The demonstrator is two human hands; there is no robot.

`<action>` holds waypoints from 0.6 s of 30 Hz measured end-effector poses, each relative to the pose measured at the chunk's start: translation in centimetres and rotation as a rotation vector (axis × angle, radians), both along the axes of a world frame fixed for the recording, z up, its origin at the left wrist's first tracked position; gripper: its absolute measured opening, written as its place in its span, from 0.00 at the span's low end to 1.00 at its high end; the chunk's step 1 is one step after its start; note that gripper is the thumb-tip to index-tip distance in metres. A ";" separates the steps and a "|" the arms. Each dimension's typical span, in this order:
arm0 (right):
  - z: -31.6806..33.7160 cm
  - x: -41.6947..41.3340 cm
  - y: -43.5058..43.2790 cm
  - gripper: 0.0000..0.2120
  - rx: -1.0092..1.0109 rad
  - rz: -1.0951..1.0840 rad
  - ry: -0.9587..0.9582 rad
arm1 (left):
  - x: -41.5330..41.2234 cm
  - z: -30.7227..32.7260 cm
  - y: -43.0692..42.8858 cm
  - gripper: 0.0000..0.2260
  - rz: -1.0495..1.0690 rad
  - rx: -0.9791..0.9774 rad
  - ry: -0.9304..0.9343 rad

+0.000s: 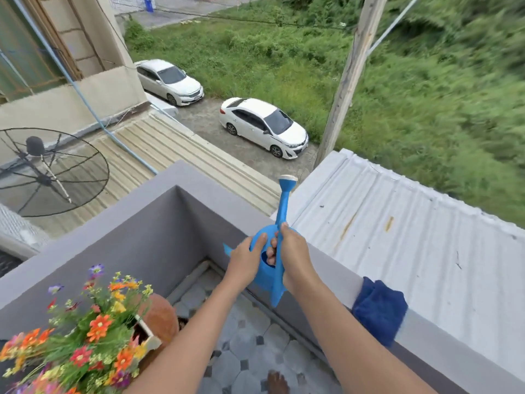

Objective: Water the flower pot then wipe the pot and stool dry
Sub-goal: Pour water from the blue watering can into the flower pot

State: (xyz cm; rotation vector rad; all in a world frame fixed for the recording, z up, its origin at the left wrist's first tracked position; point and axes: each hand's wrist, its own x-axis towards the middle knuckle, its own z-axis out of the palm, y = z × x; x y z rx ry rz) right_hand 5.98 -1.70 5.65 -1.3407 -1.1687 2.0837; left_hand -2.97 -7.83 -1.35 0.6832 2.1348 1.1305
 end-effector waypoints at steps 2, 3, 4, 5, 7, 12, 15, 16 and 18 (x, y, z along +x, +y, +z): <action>-0.8 0.0 2.0 0.14 -0.039 -0.064 0.005 | -0.1 -0.7 2.4 0.18 -0.043 -0.016 0.012; -1.5 0.0 3.4 0.14 -0.062 -0.095 0.002 | -0.1 -1.4 4.1 0.18 -0.076 -0.020 0.009; -2.2 -0.2 4.5 0.15 -0.080 -0.122 -0.001 | -0.2 -1.9 5.5 0.19 -0.100 -0.022 0.003; -2.6 -0.3 4.9 0.15 -0.096 -0.142 -0.003 | -0.2 -1.9 5.9 0.19 -0.109 -0.019 -0.011; -3.2 -0.6 5.8 0.15 -0.121 -0.173 0.013 | -0.6 -2.0 7.1 0.18 -0.123 -0.005 -0.032; -5.0 -1.7 7.1 0.15 -0.170 -0.228 0.023 | -1.5 -3.8 8.9 0.18 -0.137 0.018 -0.029; -5.2 -2.4 7.8 0.15 -0.184 -0.270 0.038 | -2.0 -4.2 9.8 0.17 -0.128 0.057 -0.018; -5.0 -2.8 8.2 0.15 -0.184 -0.280 0.041 | -2.3 -4.2 10.2 0.16 -0.127 0.066 -0.013; -4.8 -3.1 8.7 0.14 -0.193 -0.304 0.040 | -2.9 -4.5 10.8 0.16 -0.135 0.058 -0.012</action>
